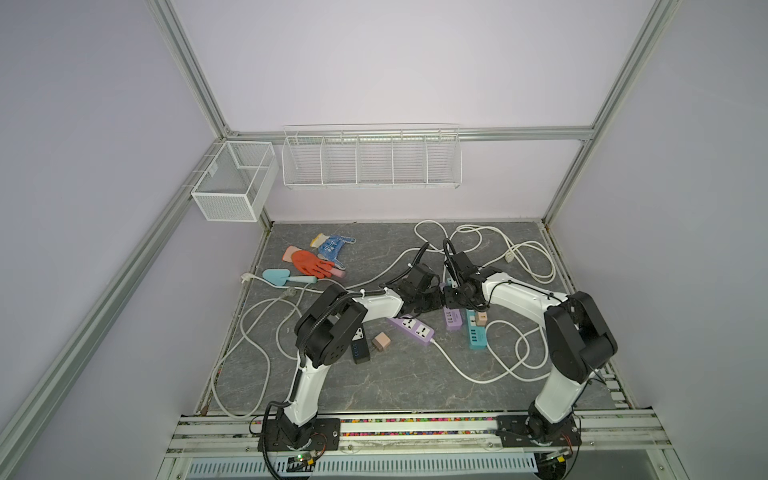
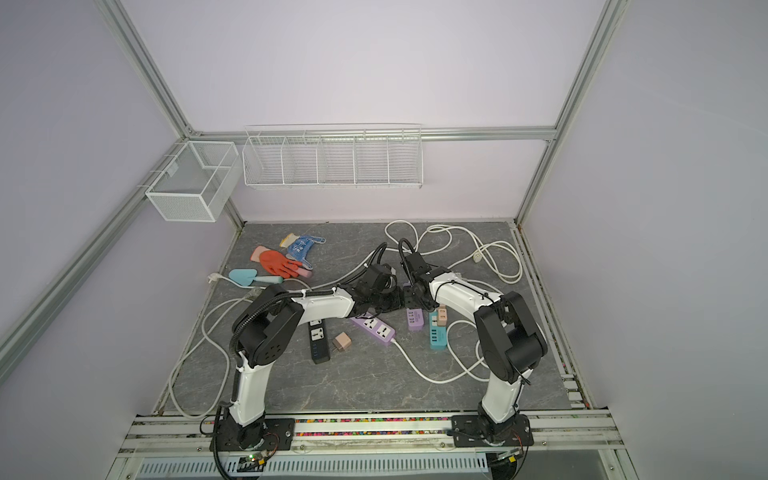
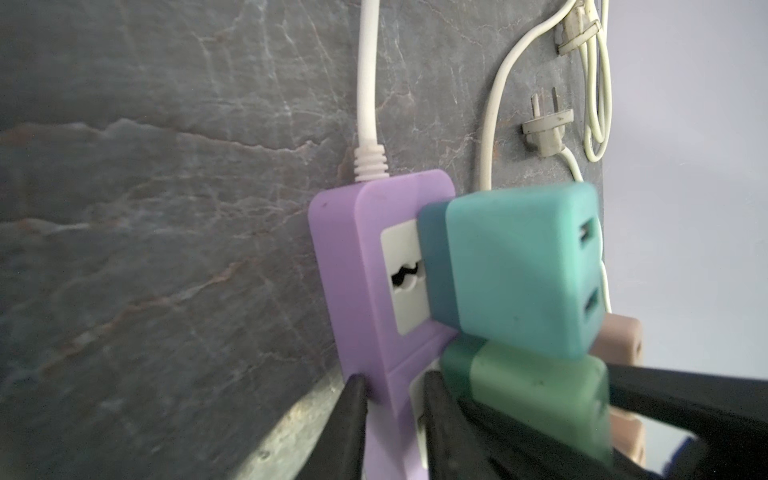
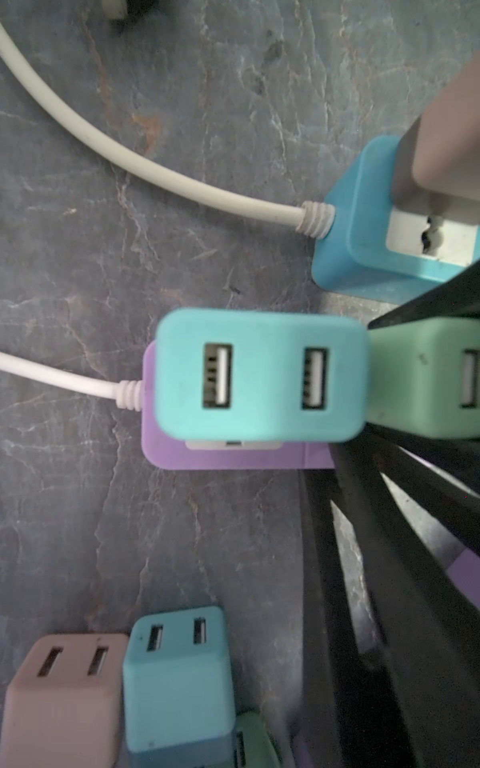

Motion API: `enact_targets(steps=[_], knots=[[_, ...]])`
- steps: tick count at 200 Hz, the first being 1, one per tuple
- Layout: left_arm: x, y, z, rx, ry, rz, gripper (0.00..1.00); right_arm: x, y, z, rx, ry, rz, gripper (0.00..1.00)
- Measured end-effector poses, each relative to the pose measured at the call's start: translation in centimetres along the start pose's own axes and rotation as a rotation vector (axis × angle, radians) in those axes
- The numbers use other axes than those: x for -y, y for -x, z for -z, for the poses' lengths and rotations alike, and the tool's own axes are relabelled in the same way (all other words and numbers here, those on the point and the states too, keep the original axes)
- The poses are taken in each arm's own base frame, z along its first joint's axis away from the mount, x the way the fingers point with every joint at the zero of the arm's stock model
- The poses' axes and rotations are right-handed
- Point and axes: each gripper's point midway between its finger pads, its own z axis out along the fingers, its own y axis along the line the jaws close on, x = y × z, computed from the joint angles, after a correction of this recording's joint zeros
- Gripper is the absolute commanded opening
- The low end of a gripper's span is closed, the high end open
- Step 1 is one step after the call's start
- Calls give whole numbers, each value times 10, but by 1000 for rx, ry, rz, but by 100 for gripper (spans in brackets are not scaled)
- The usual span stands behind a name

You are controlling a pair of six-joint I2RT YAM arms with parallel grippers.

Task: Pull the plug off the socket
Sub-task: 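Tug the green adapter away from the purple strip with the right gripper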

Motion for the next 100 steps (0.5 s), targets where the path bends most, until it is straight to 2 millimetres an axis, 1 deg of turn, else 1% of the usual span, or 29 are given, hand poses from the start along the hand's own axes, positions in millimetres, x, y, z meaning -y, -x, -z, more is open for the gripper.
enact_targets(steps=[52, 100], knots=[[1, -1, 0, 4, 6, -7, 24, -2, -1, 0, -9, 22, -6, 18], [1, -1, 0, 5, 13, -11, 23, -1, -1, 0, -8, 16, -2, 18]])
